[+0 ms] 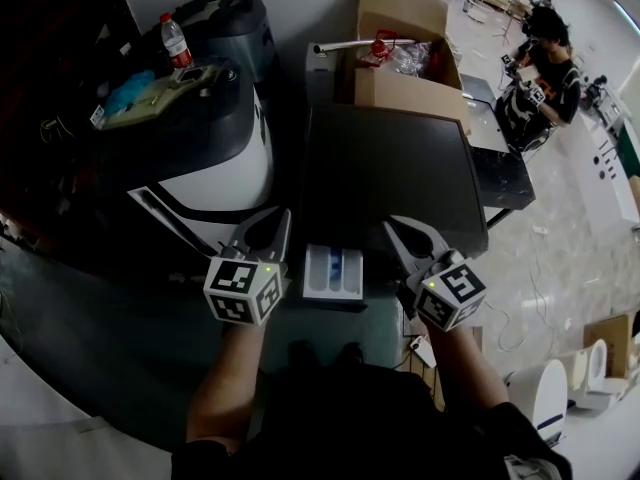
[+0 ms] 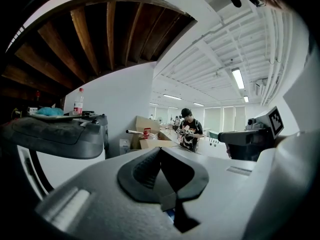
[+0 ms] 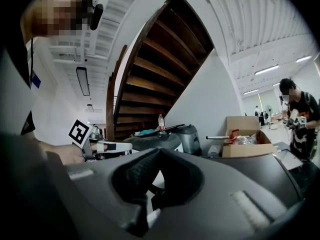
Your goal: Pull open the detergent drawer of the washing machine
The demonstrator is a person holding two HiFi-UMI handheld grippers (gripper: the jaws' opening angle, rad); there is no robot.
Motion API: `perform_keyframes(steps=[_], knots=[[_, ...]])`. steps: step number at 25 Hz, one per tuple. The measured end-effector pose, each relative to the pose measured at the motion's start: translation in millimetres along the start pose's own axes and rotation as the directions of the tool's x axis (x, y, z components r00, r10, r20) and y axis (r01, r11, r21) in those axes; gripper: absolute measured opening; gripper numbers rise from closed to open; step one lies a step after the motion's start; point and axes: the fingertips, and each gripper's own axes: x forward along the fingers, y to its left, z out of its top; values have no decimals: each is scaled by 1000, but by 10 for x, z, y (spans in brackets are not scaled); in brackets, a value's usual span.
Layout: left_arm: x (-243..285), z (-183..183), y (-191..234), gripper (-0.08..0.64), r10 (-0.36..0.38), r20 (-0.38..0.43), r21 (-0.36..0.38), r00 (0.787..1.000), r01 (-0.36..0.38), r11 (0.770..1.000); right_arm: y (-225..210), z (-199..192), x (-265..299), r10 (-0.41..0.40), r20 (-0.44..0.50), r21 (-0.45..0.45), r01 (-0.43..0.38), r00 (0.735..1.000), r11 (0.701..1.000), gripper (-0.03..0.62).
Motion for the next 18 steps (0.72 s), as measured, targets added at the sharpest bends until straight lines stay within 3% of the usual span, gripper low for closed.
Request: perform_keyframes(steps=[4,18], knots=[[24,-2,-20,11,4,0,7,1000,-4,1000,-32,1,-10,-10,4,32,10,1000,999,3],[100,-15,-43,11,0,-9,11,1000,0,1000,-180,-69,-48,-26,-11,5,26,1000,1000,3]])
